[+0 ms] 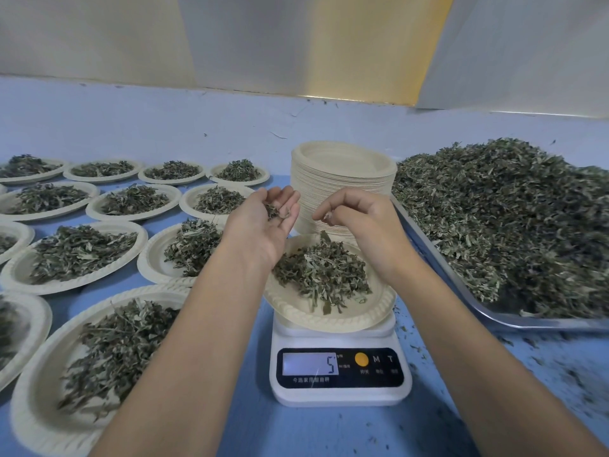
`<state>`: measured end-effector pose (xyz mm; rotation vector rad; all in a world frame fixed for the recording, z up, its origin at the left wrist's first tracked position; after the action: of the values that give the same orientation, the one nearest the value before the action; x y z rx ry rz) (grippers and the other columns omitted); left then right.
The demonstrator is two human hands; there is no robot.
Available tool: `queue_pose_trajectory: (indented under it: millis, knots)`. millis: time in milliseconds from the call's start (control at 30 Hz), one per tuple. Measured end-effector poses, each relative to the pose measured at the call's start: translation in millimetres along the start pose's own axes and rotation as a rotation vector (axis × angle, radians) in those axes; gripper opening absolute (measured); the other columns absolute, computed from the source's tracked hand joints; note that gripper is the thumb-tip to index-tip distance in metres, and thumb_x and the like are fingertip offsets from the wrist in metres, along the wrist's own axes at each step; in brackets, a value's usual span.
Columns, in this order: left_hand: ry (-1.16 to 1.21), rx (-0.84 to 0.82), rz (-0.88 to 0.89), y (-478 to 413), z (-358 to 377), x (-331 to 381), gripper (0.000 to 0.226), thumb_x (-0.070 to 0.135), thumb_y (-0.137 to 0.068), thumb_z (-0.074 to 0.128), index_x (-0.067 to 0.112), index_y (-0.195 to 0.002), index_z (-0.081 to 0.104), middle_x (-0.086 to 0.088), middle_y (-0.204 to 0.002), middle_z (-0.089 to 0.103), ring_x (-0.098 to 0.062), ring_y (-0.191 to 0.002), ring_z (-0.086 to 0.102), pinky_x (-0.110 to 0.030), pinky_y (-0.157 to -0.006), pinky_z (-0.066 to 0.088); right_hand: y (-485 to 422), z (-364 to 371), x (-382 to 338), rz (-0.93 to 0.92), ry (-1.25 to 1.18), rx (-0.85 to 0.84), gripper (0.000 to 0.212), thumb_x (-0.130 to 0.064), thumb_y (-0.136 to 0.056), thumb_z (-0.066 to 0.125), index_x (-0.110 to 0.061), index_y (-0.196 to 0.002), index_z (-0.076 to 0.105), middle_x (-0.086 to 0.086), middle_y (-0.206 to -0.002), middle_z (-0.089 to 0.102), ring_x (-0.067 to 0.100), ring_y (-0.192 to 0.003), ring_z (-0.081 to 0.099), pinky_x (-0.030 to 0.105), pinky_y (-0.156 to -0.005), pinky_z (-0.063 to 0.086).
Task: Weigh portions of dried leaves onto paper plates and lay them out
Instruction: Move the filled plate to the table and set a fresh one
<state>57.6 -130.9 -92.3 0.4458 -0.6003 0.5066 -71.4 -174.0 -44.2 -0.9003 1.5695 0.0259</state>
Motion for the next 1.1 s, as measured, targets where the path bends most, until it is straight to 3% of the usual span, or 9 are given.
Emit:
queue_pose_trajectory:
  millis: [167,467,700,867,967,1033,1100]
  knots:
    - [0.006,-0.002,0.000,0.2,-0.1,0.9,0.032,0.016,-0.103,0.035,0.005,-0.077,0.050,-0.012,-0.081,0.063,-0.021,-0.076,0.064,-0.030,-0.084,0.052,0.2,3.4,-1.3,-0.008,-0.012,-0.038,0.021,-0.010,-0.069,0.050,-0.013,-0.068,0.071,-0.008,-0.069,0.069,0.006,-0.073,0.060,0.020,-0.071,0.049]
    - [-0.007,-0.001,-0.001,1.5,0.5,-0.2,0.032,0.016,-0.103,0.035,0.005,-0.077,0.050,-0.012,-0.081,0.063,-0.020,-0.076,0.064,-0.029,-0.083,0.052,2.1,9.1,-3.9,-0.017,-0.028,-0.133,0.025,-0.008,-0.067,0.044,-0.009,-0.064,0.069,-0.005,-0.063,0.067,0.009,-0.068,0.058,0.022,-0.069,0.047]
    - [-0.016,-0.017,-0.009,3.4,2.1,-0.9,0.031,0.017,-0.103,0.035,0.006,-0.077,0.050,-0.010,-0.079,0.063,-0.020,-0.075,0.064,-0.028,-0.077,0.053,0.8,4.2,-1.1,-0.001,0.002,-0.078,0.023,-0.009,-0.071,0.046,-0.012,-0.061,0.067,-0.004,-0.064,0.066,0.015,-0.074,0.057,0.027,-0.075,0.048]
    - [-0.045,-0.065,-0.028,9.2,13.4,-5.3,0.030,0.018,-0.103,0.034,0.008,-0.079,0.050,-0.006,-0.076,0.063,-0.016,-0.071,0.062,-0.027,-0.078,0.053,2.7,4.5,-2.7,-0.017,-0.017,-0.008,0.027,0.007,-0.082,0.057,-0.017,-0.080,0.069,-0.013,-0.074,0.068,0.006,-0.076,0.058,0.022,-0.074,0.048]
    - [-0.082,-0.090,-0.080,13.7,22.1,-12.6,0.033,0.022,-0.103,0.035,0.011,-0.078,0.054,-0.003,-0.074,0.061,-0.013,-0.058,0.058,-0.028,-0.059,0.055,3.7,12.4,-7.2,-0.040,0.005,-0.032,0.024,-0.001,-0.080,0.068,-0.020,-0.096,0.069,-0.006,-0.097,0.070,0.005,-0.081,0.056,0.024,-0.079,0.050]
    - [-0.098,-0.099,-0.103,15.5,26.1,-17.6,0.034,0.024,-0.103,0.035,0.012,-0.079,0.055,-0.003,-0.080,0.061,-0.014,-0.059,0.055,-0.031,-0.059,0.052,3.6,17.2,-7.8,-0.043,0.077,-0.061,0.029,-0.006,-0.077,0.075,-0.022,-0.102,0.069,0.006,-0.104,0.065,0.009,-0.081,0.054,0.029,-0.084,0.050]
    - [-0.143,-0.084,-0.066,14.0,26.1,-18.2,0.036,0.024,-0.103,0.035,0.011,-0.079,0.057,-0.003,-0.082,0.063,-0.015,-0.063,0.054,-0.027,-0.054,0.053,3.9,20.4,-8.5,-0.052,0.158,-0.077,0.032,-0.011,-0.076,0.078,-0.023,-0.103,0.069,0.006,-0.103,0.064,0.008,-0.080,0.055,0.027,-0.085,0.049]
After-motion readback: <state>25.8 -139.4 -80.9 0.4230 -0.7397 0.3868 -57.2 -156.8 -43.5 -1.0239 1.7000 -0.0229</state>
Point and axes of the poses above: each hand's wrist, its own y-axis away from the middle knuckle, its own z-axis out of the palm, x = y × z, the point moved 8 cm from there along -y, towards the middle knuckle
